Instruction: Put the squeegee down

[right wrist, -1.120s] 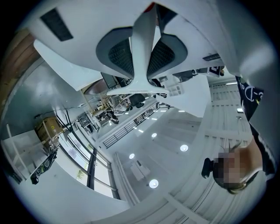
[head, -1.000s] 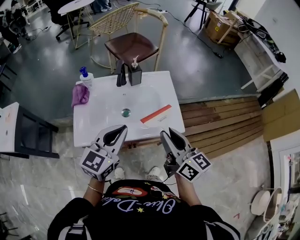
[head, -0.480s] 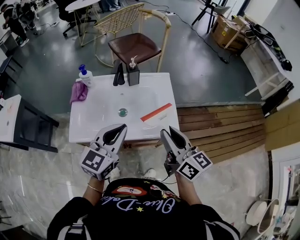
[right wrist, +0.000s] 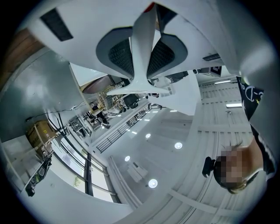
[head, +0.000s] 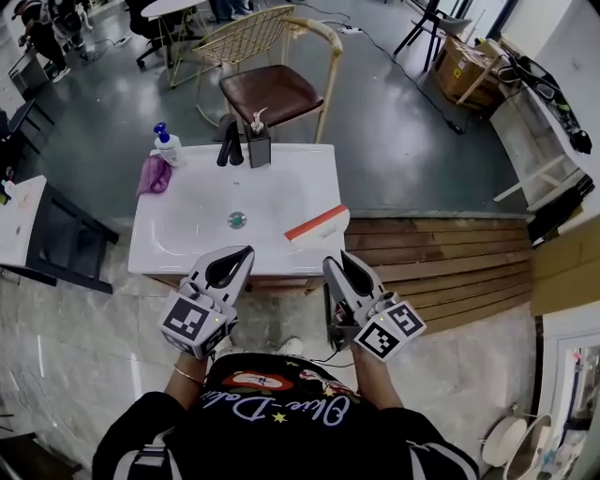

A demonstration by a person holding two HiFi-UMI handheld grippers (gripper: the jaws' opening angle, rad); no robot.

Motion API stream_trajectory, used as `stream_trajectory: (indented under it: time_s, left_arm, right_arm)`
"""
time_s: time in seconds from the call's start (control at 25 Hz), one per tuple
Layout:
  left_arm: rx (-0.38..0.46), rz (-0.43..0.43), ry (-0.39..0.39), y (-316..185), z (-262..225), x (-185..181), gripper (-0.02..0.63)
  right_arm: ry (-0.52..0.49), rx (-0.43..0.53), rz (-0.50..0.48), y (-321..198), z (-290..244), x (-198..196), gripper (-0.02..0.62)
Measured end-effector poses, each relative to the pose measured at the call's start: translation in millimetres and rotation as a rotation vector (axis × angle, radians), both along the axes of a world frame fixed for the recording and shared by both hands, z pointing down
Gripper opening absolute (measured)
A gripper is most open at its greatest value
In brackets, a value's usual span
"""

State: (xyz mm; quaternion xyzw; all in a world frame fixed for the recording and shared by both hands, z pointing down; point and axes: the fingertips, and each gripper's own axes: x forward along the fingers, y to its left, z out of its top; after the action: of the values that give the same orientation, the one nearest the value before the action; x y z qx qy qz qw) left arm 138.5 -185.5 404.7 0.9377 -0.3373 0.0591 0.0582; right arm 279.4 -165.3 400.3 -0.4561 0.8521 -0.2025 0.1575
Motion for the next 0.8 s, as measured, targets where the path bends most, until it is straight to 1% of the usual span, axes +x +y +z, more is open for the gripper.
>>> stream_trajectory:
  time_s: [0.08,0.2,0.52,0.8]
  left_arm:
    - [-0.002,-0.009,0.016,2,-2,5,0.005]
    - [0.000,-0.013,-0.004,5,1,9,0.005]
    - [0.011,-0.007,-0.016,6,-3,17,0.006]
    - [0.020,0.036,0.002,-3,-3,30,0.006]
  right_arm:
    - [0.000,0.000,-0.003,2,0,6,0.107]
    - [-0.006,0.000,-0.001,3,0,12,0.107]
    - [-0.002,0.021,0.001,5,-7,21,0.109]
    - [0.010,0.032,0.042,4,-11,33,0.107]
